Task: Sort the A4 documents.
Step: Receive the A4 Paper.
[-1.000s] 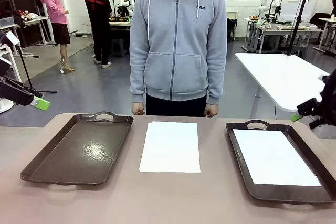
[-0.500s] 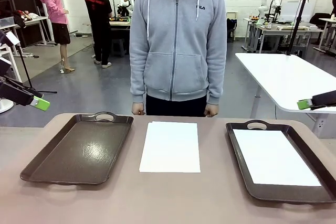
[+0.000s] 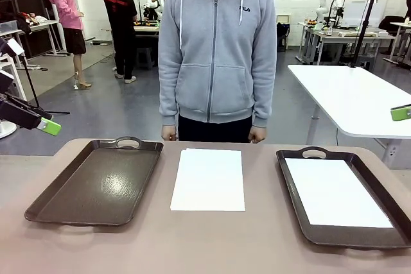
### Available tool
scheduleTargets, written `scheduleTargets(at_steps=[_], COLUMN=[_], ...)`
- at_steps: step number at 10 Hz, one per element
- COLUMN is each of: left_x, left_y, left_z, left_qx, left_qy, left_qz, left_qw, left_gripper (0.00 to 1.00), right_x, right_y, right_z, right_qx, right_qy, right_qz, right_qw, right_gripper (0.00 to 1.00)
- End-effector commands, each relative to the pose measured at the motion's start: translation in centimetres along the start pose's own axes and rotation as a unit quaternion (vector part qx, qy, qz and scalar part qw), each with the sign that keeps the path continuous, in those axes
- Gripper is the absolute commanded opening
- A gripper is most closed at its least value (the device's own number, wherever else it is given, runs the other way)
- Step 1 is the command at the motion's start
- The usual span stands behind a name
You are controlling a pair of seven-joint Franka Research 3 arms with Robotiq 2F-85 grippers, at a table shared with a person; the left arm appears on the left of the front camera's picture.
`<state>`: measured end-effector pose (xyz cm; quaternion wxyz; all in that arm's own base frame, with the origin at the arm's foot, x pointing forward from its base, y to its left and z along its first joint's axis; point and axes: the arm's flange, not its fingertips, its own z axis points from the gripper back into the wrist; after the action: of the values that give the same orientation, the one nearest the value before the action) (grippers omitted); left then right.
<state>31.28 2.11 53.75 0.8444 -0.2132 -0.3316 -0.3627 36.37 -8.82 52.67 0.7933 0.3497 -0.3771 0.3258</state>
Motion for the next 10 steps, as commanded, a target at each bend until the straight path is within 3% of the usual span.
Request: scheduleTargets(at_steps=[1,3,10], left_x=[-0.1,-0.1,-0.1], left_y=[0.2,0.2,0.2], left_z=[0.0,0.0,0.0], left_qx=[-0.008,-0.008,-0.008], left_qy=[-0.008,-0.008,-0.008], left_qz=[-0.009,-0.009,-0.009], left_qw=[1.000,1.000,1.000], left_gripper=[1.00,1.00,1.00], right_x=[0.8,1.5,1.9], right_y=[-0.2,0.7,1.2], right_z=[-1.3,-2.7,-3.3], right_qx=[0.010,0.016,0.019], right_qy=[0.021,0.054,0.050], right_qz=[0.027,0.056,0.044], right_qw=[0.999,0.997,0.998], right_gripper=[1.00,1.00,1.00])
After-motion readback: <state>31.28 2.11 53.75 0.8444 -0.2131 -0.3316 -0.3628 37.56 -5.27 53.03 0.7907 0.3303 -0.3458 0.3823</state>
